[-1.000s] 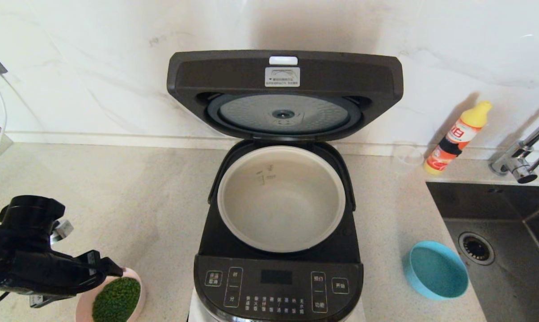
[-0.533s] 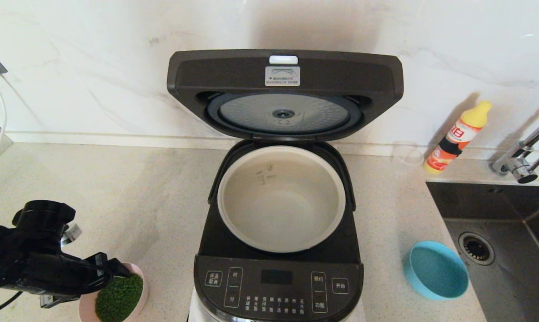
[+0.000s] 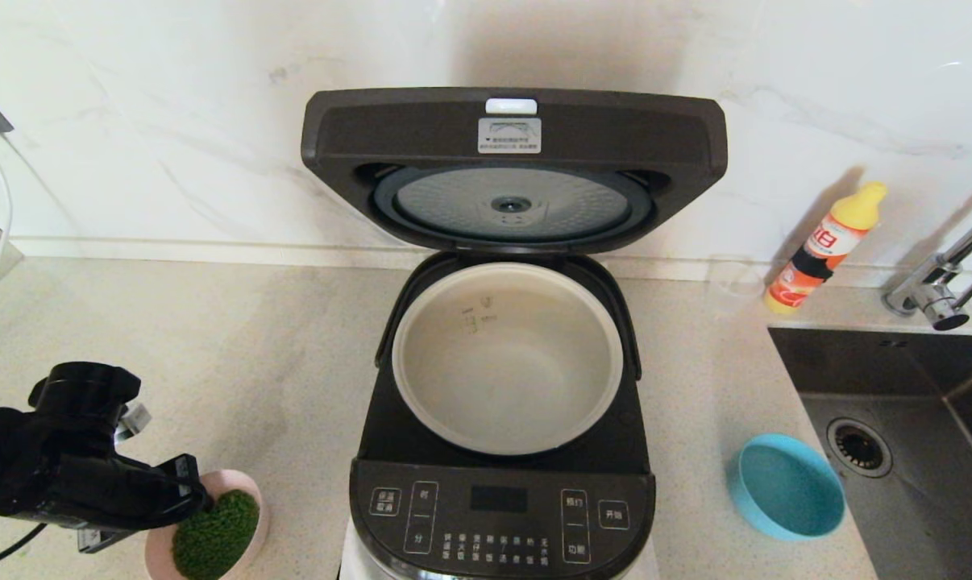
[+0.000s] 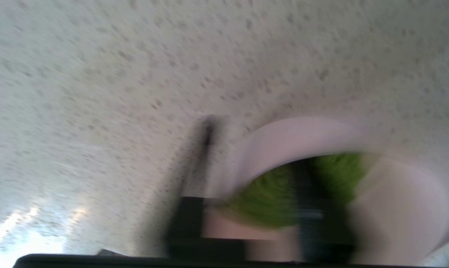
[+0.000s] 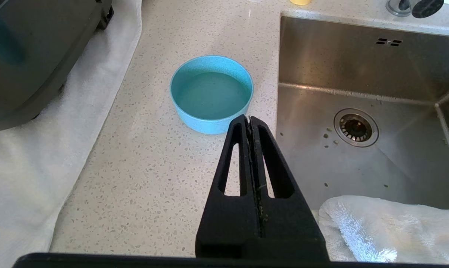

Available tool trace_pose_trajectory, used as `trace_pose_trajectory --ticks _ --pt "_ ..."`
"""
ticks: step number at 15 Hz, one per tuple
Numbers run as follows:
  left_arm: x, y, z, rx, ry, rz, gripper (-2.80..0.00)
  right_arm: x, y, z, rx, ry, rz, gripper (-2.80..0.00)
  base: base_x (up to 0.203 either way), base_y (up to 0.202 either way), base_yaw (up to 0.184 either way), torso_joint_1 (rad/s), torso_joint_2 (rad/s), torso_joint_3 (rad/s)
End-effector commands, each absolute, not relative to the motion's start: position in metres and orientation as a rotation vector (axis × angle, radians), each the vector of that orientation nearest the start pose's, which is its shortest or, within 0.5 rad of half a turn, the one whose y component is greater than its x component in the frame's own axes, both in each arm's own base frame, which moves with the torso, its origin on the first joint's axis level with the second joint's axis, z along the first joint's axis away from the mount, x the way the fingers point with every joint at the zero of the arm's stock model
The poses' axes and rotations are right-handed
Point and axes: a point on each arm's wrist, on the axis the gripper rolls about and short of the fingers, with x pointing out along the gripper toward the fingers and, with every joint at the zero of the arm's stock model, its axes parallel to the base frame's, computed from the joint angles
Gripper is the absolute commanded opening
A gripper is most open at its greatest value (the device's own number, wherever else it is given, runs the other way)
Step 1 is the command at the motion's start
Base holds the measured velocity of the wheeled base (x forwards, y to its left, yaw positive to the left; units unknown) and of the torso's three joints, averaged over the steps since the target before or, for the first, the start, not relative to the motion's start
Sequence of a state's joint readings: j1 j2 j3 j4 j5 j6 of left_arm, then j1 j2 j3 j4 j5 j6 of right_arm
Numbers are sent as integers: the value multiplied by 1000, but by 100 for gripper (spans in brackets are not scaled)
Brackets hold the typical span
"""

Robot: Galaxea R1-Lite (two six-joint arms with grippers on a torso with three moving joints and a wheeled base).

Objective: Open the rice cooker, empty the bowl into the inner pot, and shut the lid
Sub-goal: Pick up the bowl on the table

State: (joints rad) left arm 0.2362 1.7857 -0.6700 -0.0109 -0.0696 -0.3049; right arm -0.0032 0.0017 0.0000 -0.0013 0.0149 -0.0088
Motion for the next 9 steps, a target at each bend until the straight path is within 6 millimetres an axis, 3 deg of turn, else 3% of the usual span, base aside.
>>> trace_pose_trajectory --ticks 1,6,9 --pt "248 58 79 -453 1057 318 -280 -23 0 75 -9 1 12 -280 0 0 0 0 0 0" --pt "247 55 93 -520 1000 296 -280 -23 0 75 -9 1 12 -280 0 0 0 0 0 0" --pt "240 53 115 -586 921 265 -280 -23 0 75 -9 1 12 -280 0 0 0 0 0 0"
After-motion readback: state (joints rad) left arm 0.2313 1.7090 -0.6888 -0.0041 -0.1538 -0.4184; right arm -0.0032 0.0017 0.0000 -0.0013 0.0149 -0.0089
